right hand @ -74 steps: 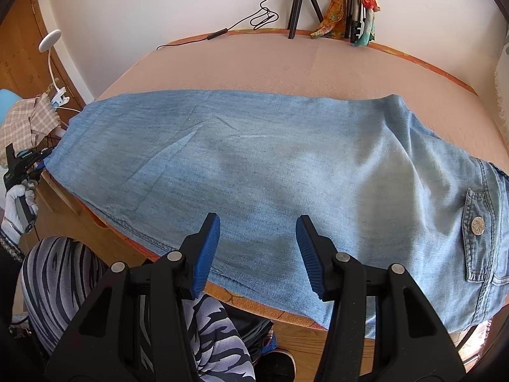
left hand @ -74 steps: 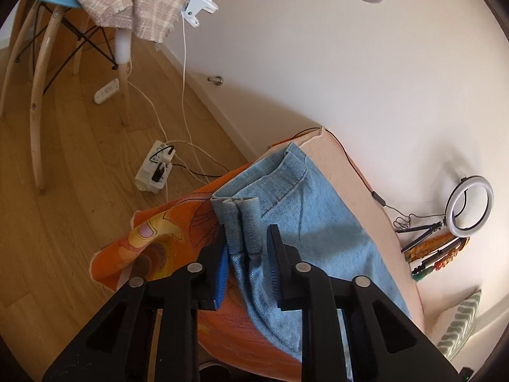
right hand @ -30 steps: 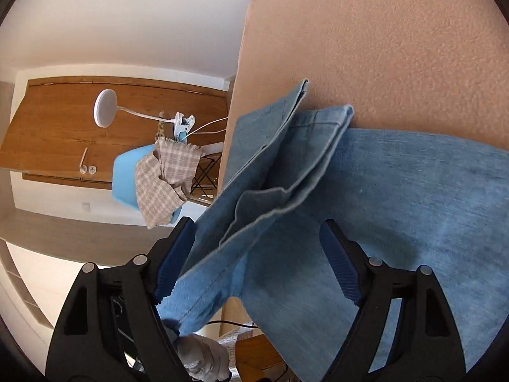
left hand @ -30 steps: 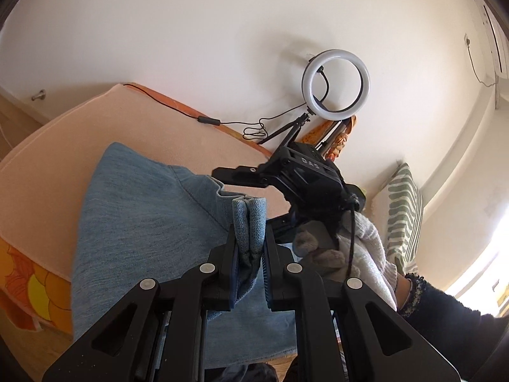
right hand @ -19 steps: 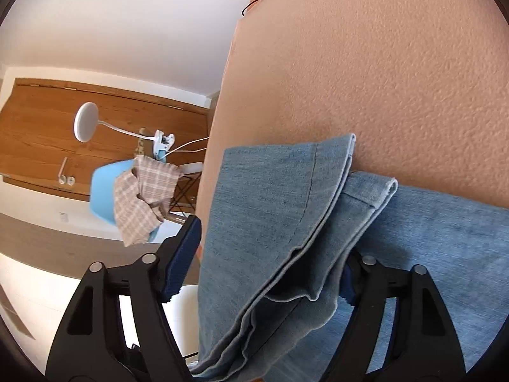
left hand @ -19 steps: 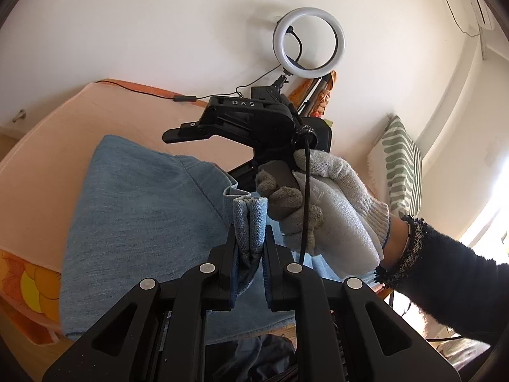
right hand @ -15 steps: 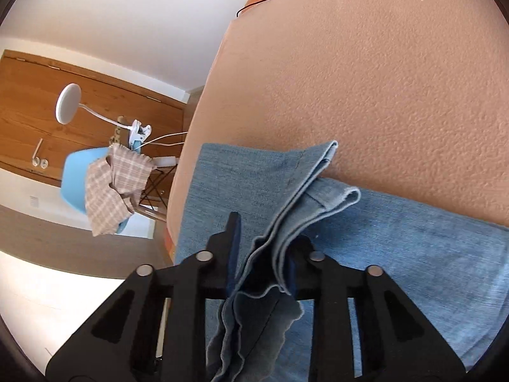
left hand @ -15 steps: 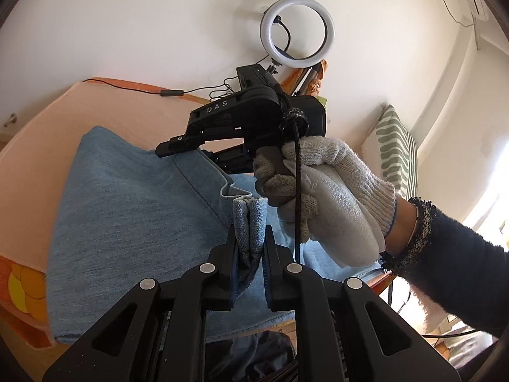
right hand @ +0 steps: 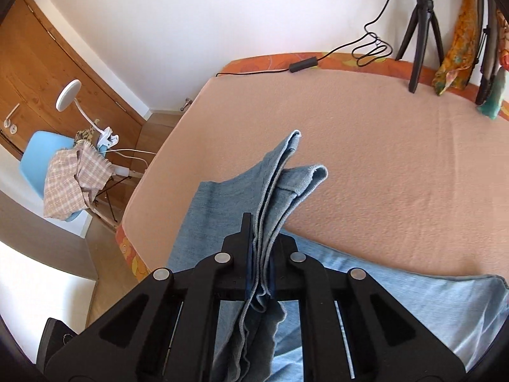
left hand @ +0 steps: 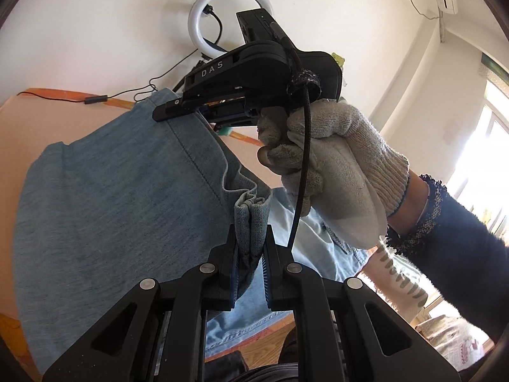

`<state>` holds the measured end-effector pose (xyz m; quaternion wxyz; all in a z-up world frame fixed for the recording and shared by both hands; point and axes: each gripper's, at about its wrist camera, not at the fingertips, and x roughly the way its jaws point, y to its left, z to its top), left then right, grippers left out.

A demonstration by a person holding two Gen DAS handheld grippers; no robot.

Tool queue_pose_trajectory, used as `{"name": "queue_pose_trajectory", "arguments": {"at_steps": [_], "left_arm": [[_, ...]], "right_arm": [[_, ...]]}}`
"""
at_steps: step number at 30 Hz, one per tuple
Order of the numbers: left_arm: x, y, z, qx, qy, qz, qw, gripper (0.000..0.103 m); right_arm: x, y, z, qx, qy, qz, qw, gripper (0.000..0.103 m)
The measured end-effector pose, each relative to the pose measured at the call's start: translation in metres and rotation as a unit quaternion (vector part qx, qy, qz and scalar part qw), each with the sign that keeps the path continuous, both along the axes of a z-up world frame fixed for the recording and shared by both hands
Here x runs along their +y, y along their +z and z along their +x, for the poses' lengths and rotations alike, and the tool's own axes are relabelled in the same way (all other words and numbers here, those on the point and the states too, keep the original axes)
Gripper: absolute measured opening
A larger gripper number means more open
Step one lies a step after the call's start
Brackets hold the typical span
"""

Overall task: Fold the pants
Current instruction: 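Carry the held hem with both grippers over onto the waistband, then open both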

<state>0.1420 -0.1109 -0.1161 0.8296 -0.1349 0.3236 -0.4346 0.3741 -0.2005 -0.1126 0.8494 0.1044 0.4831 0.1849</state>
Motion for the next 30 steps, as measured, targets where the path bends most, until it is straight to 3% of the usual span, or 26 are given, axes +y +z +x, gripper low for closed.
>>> {"name": "queue_pose_trajectory", "arguments": {"at_steps": [13, 23, 30], "left_arm": [[-0.109, 0.011, -0.012, -0.002, -0.128, -0.003, 0.9918, 0.011], [-0.186, 0.030, -0.034, -0.026, -0.217, 0.014, 0.9756, 0.011], [-0.238, 0.029, -0.047, -0.030, -0.270, 0.026, 0.9620, 0.011]], "right_arm": [[-0.132, 0.022, -0.067, -0.024, -0.098, -0.038, 0.994, 0.008], [-0.233, 0.041, -0.128, -0.040, -0.177, -0.044, 0.982, 0.008], [-0.298, 0.038, -0.169, -0.042, -0.230, -0.045, 0.971, 0.007]]}}
